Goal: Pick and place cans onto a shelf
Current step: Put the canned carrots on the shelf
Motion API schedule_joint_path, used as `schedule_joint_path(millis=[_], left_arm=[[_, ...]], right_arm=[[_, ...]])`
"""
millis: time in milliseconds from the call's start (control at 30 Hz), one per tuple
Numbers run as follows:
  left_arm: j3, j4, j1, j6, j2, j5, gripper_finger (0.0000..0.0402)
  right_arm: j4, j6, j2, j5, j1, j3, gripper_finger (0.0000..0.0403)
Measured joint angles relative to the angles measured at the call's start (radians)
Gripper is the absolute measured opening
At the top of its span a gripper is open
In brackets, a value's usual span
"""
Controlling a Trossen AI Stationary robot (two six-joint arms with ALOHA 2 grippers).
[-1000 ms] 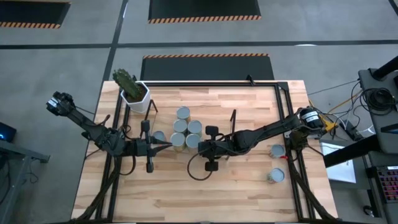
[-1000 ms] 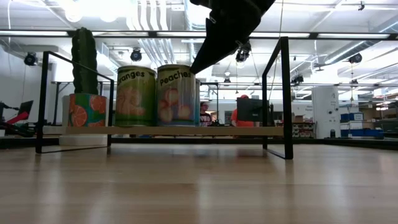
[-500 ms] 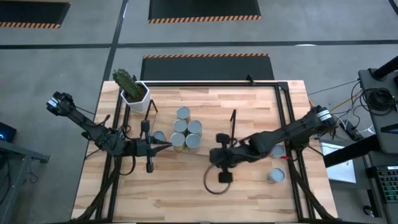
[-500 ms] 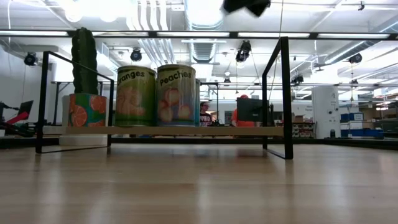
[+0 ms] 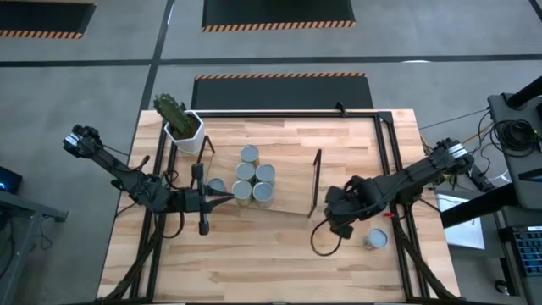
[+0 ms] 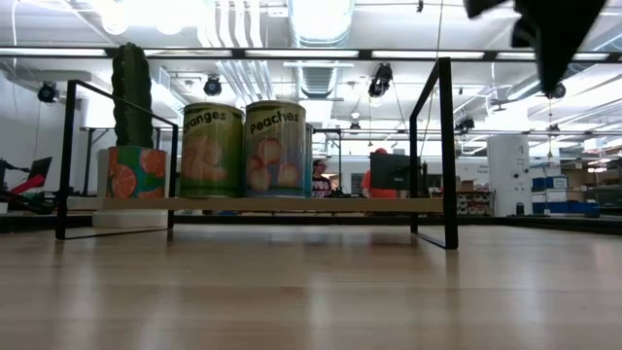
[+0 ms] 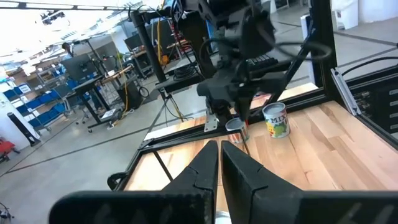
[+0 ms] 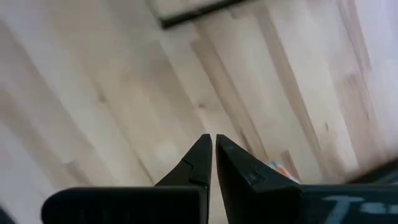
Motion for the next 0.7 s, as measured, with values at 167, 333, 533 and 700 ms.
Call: schedule_joint_path(millis=[167,333,533,700], left_arm=[[0.0,0.0,0.0,-0.012,0.0,0.0,0.0],[0.0,0.002,0.0,-0.019,0.0,0.0,0.0],[0.0,0.004,0.0,-0.019,0.0,0.0,0.0],[0.0,0.003,0.0,-0.019,0.0,0.0,0.0]], right_arm=[[0.003,0.101,-0.125,-0.007,-0.026,-0.165,0.0013],[-0.003,0.286,-0.265,-0.004,-0.059,-0.337,0.0013],[0.002,0.517,-0.376,-0.064,-0.083,-0.475,0.0016],[0.002,0.583,-0.397,-0.103,-0.082,-0.545,0.0061]])
